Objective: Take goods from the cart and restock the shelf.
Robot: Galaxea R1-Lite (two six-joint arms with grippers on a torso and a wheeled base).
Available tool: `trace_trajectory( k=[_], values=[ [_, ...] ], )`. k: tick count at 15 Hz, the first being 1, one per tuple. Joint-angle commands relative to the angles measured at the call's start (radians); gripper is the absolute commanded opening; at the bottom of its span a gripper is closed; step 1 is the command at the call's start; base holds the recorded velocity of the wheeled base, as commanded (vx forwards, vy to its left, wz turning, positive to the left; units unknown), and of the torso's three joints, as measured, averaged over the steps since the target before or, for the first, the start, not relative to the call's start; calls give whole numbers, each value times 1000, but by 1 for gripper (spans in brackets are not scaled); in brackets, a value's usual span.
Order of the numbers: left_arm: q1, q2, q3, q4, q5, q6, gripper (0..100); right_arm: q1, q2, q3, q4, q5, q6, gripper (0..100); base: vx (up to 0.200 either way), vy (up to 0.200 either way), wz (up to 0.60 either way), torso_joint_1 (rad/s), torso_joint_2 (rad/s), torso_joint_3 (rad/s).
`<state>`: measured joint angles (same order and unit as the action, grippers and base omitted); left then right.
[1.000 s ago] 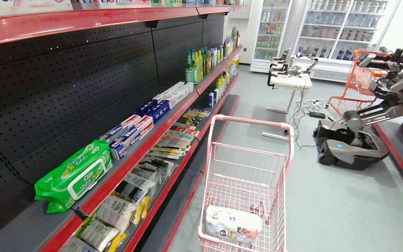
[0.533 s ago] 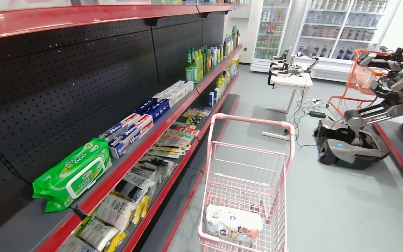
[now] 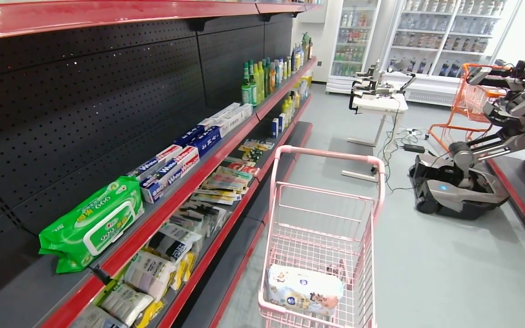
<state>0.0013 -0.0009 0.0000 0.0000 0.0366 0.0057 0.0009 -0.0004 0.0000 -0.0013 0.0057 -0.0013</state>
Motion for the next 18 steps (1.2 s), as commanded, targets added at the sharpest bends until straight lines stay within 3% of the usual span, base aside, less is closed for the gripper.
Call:
trace_trajectory(
  k=[1, 18],
  values=[
    [0, 1, 0, 0, 0, 0, 100, 1, 0, 0, 0, 0, 0, 100, 0, 0, 0, -66, 154, 80],
    [0, 1, 0, 0, 0, 0, 100, 1, 0, -2, 0, 0, 0, 100, 0, 0, 0, -111, 242, 130]
  ],
)
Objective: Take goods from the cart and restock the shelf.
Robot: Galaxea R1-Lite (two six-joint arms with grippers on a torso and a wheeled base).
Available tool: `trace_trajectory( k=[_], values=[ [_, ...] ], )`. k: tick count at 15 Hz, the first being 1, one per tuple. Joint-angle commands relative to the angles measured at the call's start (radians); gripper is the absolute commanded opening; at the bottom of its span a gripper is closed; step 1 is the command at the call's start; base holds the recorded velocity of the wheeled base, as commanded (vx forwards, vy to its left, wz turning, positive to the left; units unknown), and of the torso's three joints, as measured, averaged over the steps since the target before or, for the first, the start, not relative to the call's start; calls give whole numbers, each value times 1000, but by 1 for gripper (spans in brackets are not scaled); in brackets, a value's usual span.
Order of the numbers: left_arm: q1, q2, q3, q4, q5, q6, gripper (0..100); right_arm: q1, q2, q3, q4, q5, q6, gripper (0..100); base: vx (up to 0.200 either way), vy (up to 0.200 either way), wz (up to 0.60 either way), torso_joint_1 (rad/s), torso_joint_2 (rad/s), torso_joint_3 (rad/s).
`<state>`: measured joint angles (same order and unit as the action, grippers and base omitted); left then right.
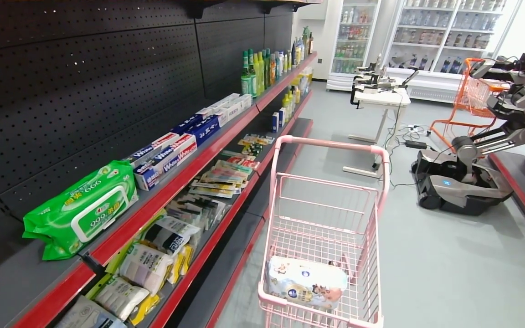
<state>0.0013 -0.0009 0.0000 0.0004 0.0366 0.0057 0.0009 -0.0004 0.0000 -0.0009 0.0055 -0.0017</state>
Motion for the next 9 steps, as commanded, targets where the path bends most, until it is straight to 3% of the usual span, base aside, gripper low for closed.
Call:
trace_trajectory(
  k=[1, 9],
  values=[
    [0, 1, 0, 0, 0, 0, 100, 1, 0, 0, 1, 1, -1, 100, 0, 0, 0, -154, 330, 173],
    [0, 1, 0, 0, 0, 0, 100, 1, 0, 0, -1, 1, -1, 100, 0, 0, 0, -146, 320, 179]
  ],
)
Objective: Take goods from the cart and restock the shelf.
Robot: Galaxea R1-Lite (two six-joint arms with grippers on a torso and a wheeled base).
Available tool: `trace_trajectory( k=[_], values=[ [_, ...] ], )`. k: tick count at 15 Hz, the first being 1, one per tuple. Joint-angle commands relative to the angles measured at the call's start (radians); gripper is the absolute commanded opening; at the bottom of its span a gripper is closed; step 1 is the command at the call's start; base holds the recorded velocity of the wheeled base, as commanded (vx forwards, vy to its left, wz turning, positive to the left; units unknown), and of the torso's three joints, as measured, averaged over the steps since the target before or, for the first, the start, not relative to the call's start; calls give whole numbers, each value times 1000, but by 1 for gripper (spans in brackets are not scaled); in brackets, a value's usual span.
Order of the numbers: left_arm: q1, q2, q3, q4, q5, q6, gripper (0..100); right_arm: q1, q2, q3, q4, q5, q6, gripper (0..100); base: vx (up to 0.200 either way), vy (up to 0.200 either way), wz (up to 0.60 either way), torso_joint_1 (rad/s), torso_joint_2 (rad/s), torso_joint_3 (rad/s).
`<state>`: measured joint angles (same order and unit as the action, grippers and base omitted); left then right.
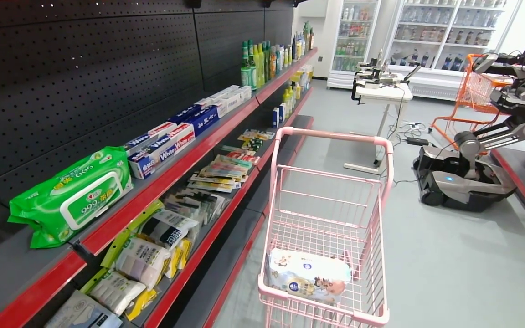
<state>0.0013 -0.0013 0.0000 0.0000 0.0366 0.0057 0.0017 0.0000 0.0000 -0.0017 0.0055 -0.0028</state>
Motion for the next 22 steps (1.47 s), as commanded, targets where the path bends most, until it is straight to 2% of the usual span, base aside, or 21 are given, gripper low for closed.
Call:
trace_trajectory(
  k=[1, 6, 13, 18, 22],
  values=[
    [0, 1, 0, 0, 0, 0, 100, 0, 2, 0, 0, 1, 0, 100, 0, 0, 0, -27, 71, 46],
    [0, 1, 0, 0, 0, 0, 100, 0, 2, 0, 0, 1, 0, 100, 0, 0, 0, -13, 25, 13],
    [0, 1, 0, 0, 0, 0, 100, 0, 2, 0, 0, 1, 0, 100, 0, 0, 0, -161, 357, 195],
    [0, 1, 0, 0, 0, 0, 100, 0, 0, 0, 0, 1, -2, 100, 0, 0, 0, -43, 101, 57],
    [0, 1, 0, 0, 0, 0, 100, 0, 0, 0, 0, 1, 0, 100, 0, 0, 0, -151, 339, 190]
  ],
)
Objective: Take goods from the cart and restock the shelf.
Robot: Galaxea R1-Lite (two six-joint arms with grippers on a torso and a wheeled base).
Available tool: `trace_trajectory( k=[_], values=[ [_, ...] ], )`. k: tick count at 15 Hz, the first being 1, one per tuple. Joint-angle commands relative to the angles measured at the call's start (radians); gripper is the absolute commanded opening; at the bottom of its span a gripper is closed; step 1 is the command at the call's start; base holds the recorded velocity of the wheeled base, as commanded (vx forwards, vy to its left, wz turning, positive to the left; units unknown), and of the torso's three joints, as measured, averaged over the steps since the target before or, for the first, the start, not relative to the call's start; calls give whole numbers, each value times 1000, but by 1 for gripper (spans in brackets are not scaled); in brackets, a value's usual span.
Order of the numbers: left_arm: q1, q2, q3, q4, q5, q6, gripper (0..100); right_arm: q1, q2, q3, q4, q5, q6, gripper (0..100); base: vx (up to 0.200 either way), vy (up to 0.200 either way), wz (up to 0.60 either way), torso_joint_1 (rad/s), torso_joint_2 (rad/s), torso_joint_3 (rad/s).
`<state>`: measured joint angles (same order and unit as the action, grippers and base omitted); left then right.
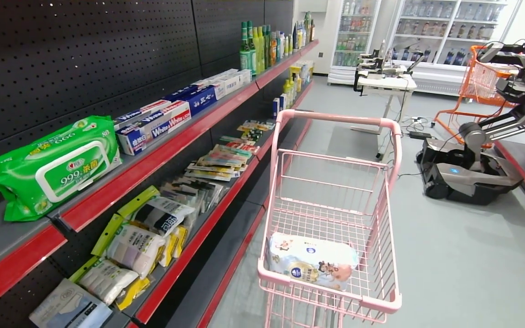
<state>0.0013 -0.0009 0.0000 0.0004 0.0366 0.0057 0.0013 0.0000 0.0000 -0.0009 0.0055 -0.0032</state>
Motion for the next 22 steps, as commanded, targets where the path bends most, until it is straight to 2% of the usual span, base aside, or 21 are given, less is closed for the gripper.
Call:
trace_trajectory(
  k=[1, 8, 9, 10, 11, 13, 15, 16, 17, 19, 21, 22],
  values=[
    [0, 1, 0, 0, 0, 0, 100, 0, 0, 0, -1, 1, 0, 100, 0, 0, 0, -56, 119, 71],
    [0, 1, 0, 0, 0, -1, 100, 9, 31, -8, 5, 4, -4, 100, 0, 0, 0, -4, 10, 5],
    [0, 1, 0, 0, 0, -3, 100, 20, 135, -147, 4, 39, 2, 100, 0, 0, 0, 0, 0, 0],
    [0, 1, 0, 0, 0, -3, 100, 17, 376, -379, -1, 36, 68, 100, 0, 0, 0, 0, 0, 0],
    [0, 1, 0, 0, 0, -1, 100, 32, 583, -595, 61, 65, 135, 100, 0, 0, 0, 0, 0, 0],
    [0, 1, 0, 0, 0, -1, 100, 77, 709, -583, 159, 108, 77, 100, 0, 0, 0, 0, 0, 0],
    [0, 1, 0, 0, 0, -1, 100, 89, 834, -571, 150, 142, 48, 100, 0, 0, 0, 0, 0, 0],
    [0, 1, 0, 0, 0, -1, 100, 103, 1014, -571, 150, 376, 35, 100, 0, 0, 0, 0, 0, 0],
    [0, 1, 0, 0, 0, -1, 100, 106, 1135, -575, 150, 455, -11, 100, 0, 0, 0, 0, 0, 0],
    [0, 1, 0, 0, 0, -1, 100, 78, 1422, -611, 134, 478, -267, 100, 0, 0, 0, 0, 0, 0],
    [0, 1, 0, 0, 0, -1, 100, 31, 1640, -650, 130, 565, -554, 100, 0, 0, 0, 0, 0, 0],
    [0, 1, 0, 0, 0, -3, 100, 22, 1706, -658, 133, 593, -644, 100, 0, 0, 0, 0, 0, 0]
  ],
)
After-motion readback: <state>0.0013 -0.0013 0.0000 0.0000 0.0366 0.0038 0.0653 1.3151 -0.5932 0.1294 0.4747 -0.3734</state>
